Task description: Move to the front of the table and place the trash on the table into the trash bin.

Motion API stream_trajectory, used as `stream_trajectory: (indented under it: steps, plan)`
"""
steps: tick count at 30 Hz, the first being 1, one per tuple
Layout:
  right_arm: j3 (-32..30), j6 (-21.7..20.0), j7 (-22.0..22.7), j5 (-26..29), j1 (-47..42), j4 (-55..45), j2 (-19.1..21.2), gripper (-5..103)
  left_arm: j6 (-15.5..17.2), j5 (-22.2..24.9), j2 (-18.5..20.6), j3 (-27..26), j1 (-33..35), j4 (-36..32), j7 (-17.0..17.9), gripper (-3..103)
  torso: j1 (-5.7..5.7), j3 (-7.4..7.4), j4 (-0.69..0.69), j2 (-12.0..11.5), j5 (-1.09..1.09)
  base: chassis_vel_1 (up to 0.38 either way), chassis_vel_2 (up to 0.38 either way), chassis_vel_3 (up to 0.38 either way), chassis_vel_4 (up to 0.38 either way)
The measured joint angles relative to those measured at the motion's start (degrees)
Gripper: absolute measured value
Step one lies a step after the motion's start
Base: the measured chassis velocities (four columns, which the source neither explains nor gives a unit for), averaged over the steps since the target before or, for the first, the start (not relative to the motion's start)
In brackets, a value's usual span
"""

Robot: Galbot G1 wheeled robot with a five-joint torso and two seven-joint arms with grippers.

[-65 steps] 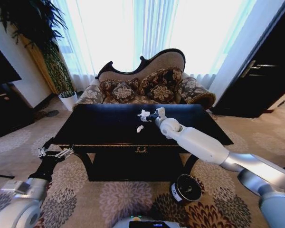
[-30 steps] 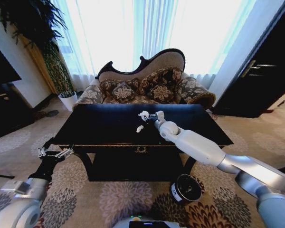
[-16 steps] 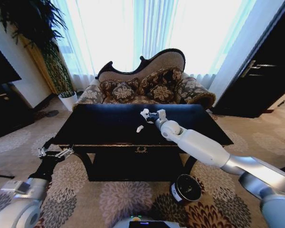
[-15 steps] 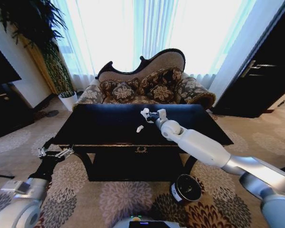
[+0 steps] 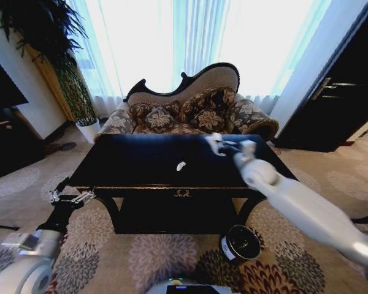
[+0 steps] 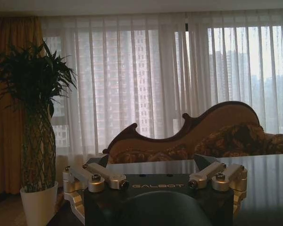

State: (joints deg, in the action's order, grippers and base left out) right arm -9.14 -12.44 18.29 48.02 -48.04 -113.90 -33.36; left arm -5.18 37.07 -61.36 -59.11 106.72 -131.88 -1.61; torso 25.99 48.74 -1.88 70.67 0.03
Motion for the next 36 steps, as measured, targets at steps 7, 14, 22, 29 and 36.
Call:
stream_trajectory:
  steps: [7, 14, 22, 29, 36]
  plan:
    - [-23.1, 3.1, -2.7, -3.7, -22.0, -4.5, -7.3, 1, 0.0, 0.0, 0.0, 0.0, 0.0, 0.0, 0.0, 100, 0.01, 0.00, 0.03, 0.0, -0.01, 0.000, 0.000, 0.000, 0.000]
    - [-38.7, 11.1, -8.1, -10.0, -40.5, -7.2, -19.5, 1, 0.0, 0.0, 0.0, 0.0, 0.0, 0.0, 0.0, 100, 0.00, 0.00, 0.02, 0.0, -0.06, 0.000, 0.000, 0.000, 0.000]
    - [-41.3, 20.0, -8.9, -17.6, -48.7, -4.5, -34.9, 1, 0.0, 0.0, 0.0, 0.0, 0.0, 0.0, 0.0, 100, 0.01, 0.00, 0.01, 0.0, -0.01, 0.000, 0.000, 0.000, 0.000]
    - [-37.4, 24.9, -7.7, -21.1, -51.0, 2.3, -43.5, 1, 0.0, 0.0, 0.0, 0.0, 0.0, 0.0, 0.0, 100, 0.01, 0.01, 0.02, 0.0, -0.07, 0.000, 0.000, 0.000, 0.000]
    - [-29.9, 29.9, -7.8, -26.8, -49.3, 11.7, -45.6, 1, 0.0, 0.0, 0.0, 0.0, 0.0, 0.0, 0.0, 100, 0.02, 0.01, 0.02, 0.0, -0.05, 0.000, 0.000, 0.000, 0.000]
